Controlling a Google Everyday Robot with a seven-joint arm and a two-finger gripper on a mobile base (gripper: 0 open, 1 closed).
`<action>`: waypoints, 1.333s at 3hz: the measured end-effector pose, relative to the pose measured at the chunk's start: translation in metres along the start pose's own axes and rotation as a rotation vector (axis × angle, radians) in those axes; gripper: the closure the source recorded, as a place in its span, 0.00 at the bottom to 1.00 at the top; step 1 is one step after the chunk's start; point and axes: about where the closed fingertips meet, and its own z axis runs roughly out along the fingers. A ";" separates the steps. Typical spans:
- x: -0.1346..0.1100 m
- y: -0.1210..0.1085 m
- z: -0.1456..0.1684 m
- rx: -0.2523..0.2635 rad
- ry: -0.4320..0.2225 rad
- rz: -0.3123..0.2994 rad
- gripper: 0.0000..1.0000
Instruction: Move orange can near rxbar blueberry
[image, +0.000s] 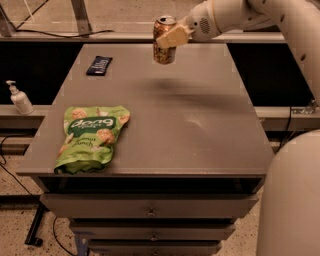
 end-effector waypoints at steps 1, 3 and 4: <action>-0.011 0.001 0.053 0.013 0.022 0.005 1.00; -0.015 -0.004 0.133 0.057 0.078 0.001 1.00; -0.019 -0.004 0.161 0.056 0.086 0.006 1.00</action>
Offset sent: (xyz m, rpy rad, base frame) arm 0.0623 0.1193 -0.0603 -0.1140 0.0096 -0.0825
